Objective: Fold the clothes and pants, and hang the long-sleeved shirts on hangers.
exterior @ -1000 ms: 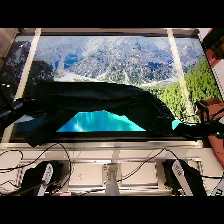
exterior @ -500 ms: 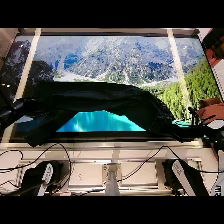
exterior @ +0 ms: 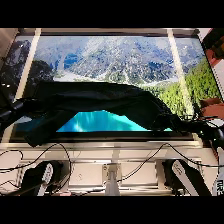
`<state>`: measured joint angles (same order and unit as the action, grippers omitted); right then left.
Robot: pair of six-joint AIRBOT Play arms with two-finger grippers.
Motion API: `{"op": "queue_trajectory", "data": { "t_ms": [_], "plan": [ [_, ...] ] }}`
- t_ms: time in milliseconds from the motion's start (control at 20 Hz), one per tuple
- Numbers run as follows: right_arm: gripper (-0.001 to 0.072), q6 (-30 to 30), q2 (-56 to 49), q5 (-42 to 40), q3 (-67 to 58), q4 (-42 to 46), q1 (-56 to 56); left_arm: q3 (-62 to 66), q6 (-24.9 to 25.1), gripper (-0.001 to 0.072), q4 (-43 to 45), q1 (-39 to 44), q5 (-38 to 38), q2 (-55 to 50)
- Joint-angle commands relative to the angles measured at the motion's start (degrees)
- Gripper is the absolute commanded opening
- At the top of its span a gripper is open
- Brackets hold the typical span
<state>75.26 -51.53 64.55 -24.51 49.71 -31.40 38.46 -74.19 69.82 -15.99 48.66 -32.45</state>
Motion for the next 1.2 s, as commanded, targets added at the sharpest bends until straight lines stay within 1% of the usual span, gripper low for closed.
{"op": "queue_trajectory", "data": {
  "t_ms": [0,50,100,200,250,300,350,450,500,550,650,700,750,900,1050,1150],
  "plan": [
    [0.0053,-2.1,0.3,1.6,0.0,-6.3,0.0,0.0,0.0,0.0026,0.2,-0.1,-0.1,0.0],
    [0.0053,-4.7,0.9,1.9,-0.2,-9.3,0.0,0.0,-0.2,0.0026,0.6,-0.4,-0.6,0.1],
    [0.0053,-6.3,1.7,1.9,-0.6,-12.4,0.0,0.0,-2.6,0.0026,1.2,-1.4,-1.7,0.0],
    [0.0053,-8.2,2.9,1.9,-2.2,-16.2,0.0,0.0,-10.1,0.0026,6.1,-5.5,-3.7,0.0],
    [0.0053,-8.6,3.2,1.9,-3.0,-16.7,0.0,-0.3,-12.9,0.0026,9.7,-8.2,-3.2,-0.2],
    [0.0053,-8.6,3.2,2.0,-3.7,-16.7,0.0,-0.8,-14.7,0.0026,12.6,-11.4,-1.2,-0.6],
    [0.0053,-8.6,3.2,1.9,-3.8,-16.7,0.0,-1.6,-15.0,0.0025,13.1,-14.5,1.9,-1.5],
    [0.0053,-8.8,3.2,1.8,-3.8,-16.6,0.0,-3.7,-15.0,0.0026,10.9,-19.5,7.1,-4.5],
    [0.0053,-8.8,3.2,1.9,-3.8,-16.6,0.0,-4.5,-14.7,0.0026,10.5,-21.0,9.6,-6.5],
    [0.0053,-8.8,3.2,1.9,-3.8,-16.6,0.0,-4.6,-11.5,0.0026,10.7,-21.9,12.9,-8.5],
    [0.0053,-8.8,3.2,1.9,-3.8,-16.6,0.0,-4.6,-2.1,0.0024,11.0,-23.0,20.1,-11.8],
    [0.0053,-8.8,3.2,1.9,-3.8,-16.6,0.0,-4.6,0.8,0.0024,11.2,-23.4,23.4,-13.2],
    [0.0053,-8.8,3.2,1.9,-3.8,-16.6,0.0,-4.6,2.5,0.0023,11.1,-23.5,26.0,-14.3],
    [0.0053,-9.0,3.2,1.8,-3.8,-16.4,0.0,-5.2,2.6,0.0022,10.8,-23.4,29.6,-15.0],
    [0.0053,-9.0,3.1,0.4,-3.8,-16.3,0.0,-6.6,1.2,0.0021,16.3,-23.3,36.0,-14.9],
    [0.0053,-9.0,3.1,-1.3,-3.8,-16.3,0.0,-7.0,1.1,0.0021,15.8,-23.1,35.5,-15.0]
  ]
}}
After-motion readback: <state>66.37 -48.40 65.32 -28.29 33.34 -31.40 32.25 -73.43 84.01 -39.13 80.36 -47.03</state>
